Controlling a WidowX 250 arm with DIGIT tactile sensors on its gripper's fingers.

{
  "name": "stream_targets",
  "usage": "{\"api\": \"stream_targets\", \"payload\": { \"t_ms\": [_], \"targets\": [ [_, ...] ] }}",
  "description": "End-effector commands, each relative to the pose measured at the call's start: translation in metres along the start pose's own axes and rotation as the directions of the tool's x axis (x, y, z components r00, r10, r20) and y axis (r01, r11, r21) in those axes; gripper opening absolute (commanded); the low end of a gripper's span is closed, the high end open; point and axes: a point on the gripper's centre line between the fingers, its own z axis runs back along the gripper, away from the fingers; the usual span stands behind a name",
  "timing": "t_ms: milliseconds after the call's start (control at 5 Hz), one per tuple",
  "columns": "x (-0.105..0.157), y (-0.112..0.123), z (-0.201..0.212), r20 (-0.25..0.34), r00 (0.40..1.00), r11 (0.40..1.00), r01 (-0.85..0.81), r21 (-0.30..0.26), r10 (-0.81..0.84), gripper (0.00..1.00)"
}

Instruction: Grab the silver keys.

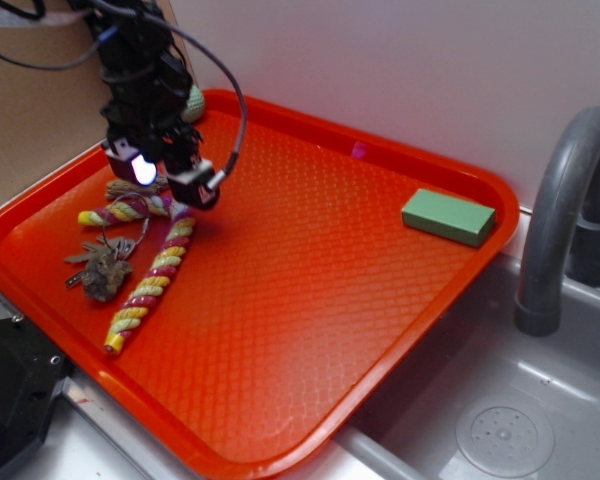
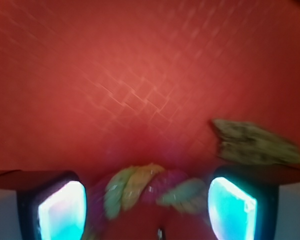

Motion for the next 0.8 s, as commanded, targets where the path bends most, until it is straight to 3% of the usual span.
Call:
{"api": "stream_targets", "payload": {
  "t_ms": [0, 600],
  "targets": [
    [-0.009, 0.004, 0.038, 0.125, 0.992, 1.000, 0.001, -0.022, 0.001, 1.00],
    [-0.032, 0.002, 0.012, 0.064, 0.998, 1.000, 0.021, 0.022, -0.022, 1.00]
  ]
}}
